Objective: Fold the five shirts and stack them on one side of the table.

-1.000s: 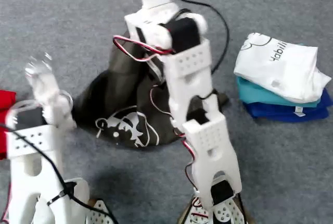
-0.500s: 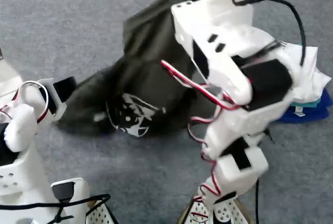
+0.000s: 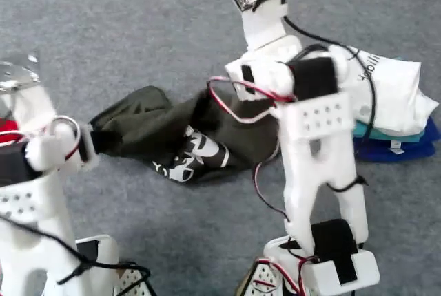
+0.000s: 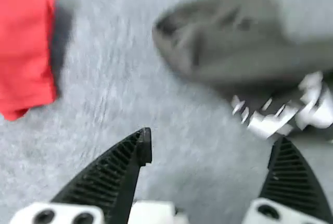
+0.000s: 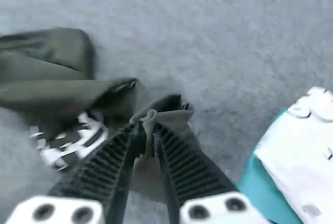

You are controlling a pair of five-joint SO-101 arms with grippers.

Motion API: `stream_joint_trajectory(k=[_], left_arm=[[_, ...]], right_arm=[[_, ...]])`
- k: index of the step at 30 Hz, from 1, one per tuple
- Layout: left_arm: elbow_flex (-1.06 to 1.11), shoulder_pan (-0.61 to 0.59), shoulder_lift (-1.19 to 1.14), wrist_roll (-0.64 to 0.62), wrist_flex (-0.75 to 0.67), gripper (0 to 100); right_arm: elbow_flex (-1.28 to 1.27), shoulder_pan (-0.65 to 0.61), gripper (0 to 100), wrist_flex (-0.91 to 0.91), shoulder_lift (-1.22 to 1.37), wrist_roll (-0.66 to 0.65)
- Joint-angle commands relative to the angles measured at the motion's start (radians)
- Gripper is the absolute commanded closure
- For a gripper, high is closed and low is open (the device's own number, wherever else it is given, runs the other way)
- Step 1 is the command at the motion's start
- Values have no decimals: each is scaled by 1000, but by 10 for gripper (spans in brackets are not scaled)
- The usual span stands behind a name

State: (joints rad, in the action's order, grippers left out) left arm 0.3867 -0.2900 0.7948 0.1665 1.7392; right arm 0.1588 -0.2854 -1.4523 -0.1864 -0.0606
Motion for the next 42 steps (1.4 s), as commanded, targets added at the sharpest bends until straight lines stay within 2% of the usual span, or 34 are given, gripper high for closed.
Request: stream_joint_trajectory(k=[1, 4, 7, 9, 11, 14, 19, 24, 31, 38, 42], left_arm=[[127, 11, 15, 104, -91, 647], [192, 57, 15, 129, -166, 647], [242, 215, 13, 120, -210, 647], [279, 347, 2, 83, -249, 651], [341, 445, -8, 5, -351, 678], [416, 503, -84, -37, -474, 699], [358, 529, -325, -97, -508, 702], [190, 526, -483, -98, -508, 704], [158, 514, -512, -89, -534, 705], [273, 465, -524, -89, -730, 705], [282, 443, -526, -80, -761, 705]], right_arm=[[-292, 94, 997, 419, -31, 3], [-490, 133, 997, 732, -31, 38], [-618, 122, 997, 953, -31, 61], [-664, 87, 997, 1017, -30, 94], [-688, 58, 997, 1043, -13, 126], [-690, 56, 997, 1054, 31, 213], [-684, 73, 997, 1068, 156, 327], [-628, 73, 997, 1076, 306, 333], [-578, 87, 997, 1074, 435, 333], [-564, 105, 997, 1069, 441, 417], [-562, 113, 997, 1073, 444, 417]])
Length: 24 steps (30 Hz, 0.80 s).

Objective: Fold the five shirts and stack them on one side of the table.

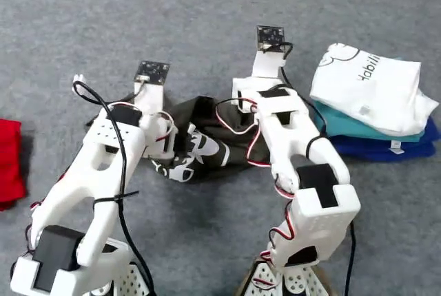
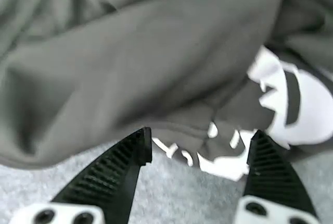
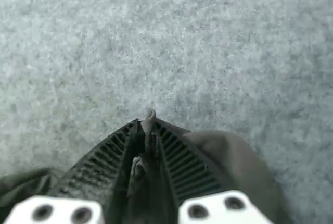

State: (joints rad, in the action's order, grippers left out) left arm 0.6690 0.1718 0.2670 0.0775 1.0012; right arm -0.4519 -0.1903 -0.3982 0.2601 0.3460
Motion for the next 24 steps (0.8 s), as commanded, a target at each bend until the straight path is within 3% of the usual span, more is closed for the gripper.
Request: stream_joint_trajectory(k=[1, 7, 11, 17, 24], left_arm=[[5, -18, 2, 26, -21, 705], [-5, 29, 8, 49, 64, 771], [-2, 97, 5, 44, 121, 764], [12, 121, 4, 41, 46, 764], [17, 69, 2, 51, -8, 767]], right_arm=[[48, 16, 997, 20, -2, 11], [50, 16, 997, 20, -2, 11], [59, 18, 997, 20, 15, 11], [79, 19, 997, 14, 30, 11], [79, 21, 997, 14, 30, 11]])
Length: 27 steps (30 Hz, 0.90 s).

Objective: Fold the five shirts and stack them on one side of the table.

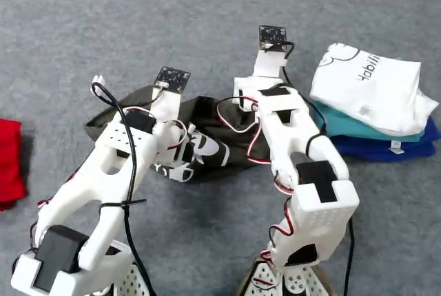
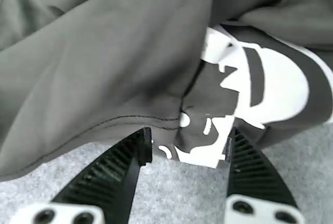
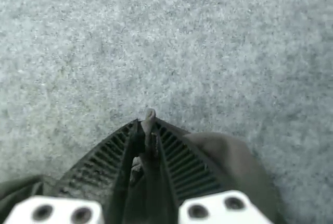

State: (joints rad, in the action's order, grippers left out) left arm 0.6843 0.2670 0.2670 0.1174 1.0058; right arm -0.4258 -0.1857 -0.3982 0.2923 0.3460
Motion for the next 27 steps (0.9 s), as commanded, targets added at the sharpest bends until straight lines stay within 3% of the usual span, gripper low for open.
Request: stream_joint_trajectory(k=[1, 6, 16, 27], left_arm=[[2, -35, 2, 17, -11, 767], [3, -80, -8, 72, -14, 768], [-60, -55, -209, 37, -43, 768], [-78, -55, -209, 43, -41, 791]], right_arm=[[53, 16, 997, 14, -2, 11], [54, 16, 997, 14, -2, 11], [54, 16, 997, 14, -1, 11], [54, 16, 997, 15, -1, 11]])
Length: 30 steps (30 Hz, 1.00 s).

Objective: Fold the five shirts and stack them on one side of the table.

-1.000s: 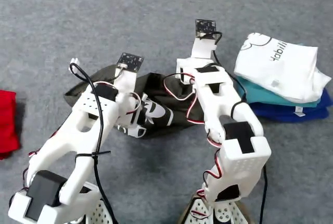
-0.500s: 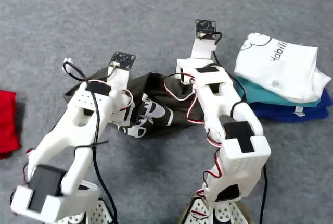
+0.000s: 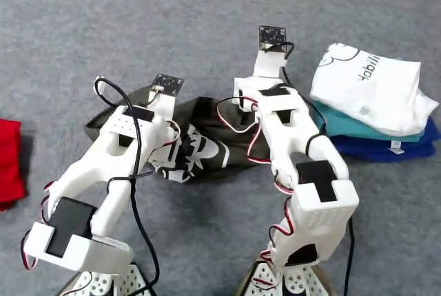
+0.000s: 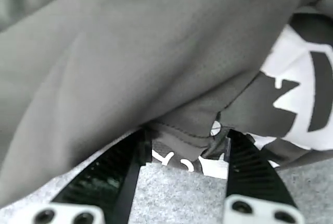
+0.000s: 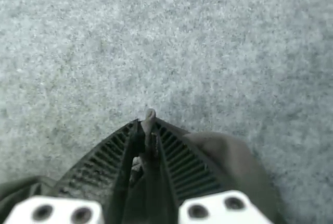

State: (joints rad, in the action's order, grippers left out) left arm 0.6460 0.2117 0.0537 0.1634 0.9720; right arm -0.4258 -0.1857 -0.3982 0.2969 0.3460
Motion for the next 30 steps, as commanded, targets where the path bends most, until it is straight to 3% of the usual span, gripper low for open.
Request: stream_joint_trajectory(k=[1, 4, 20, 30], left_arm=[[-41, 0, 4, -2, -9, 813], [-49, 0, -4, -2, -9, 861], [-52, -2, 5, -2, 3, 861], [-212, -167, -4, 20, 147, 861]], right_arm=[[54, 16, 997, 15, -5, 11], [54, 16, 997, 15, -5, 11], [54, 16, 997, 15, -5, 8], [54, 16, 997, 15, -4, 5]])
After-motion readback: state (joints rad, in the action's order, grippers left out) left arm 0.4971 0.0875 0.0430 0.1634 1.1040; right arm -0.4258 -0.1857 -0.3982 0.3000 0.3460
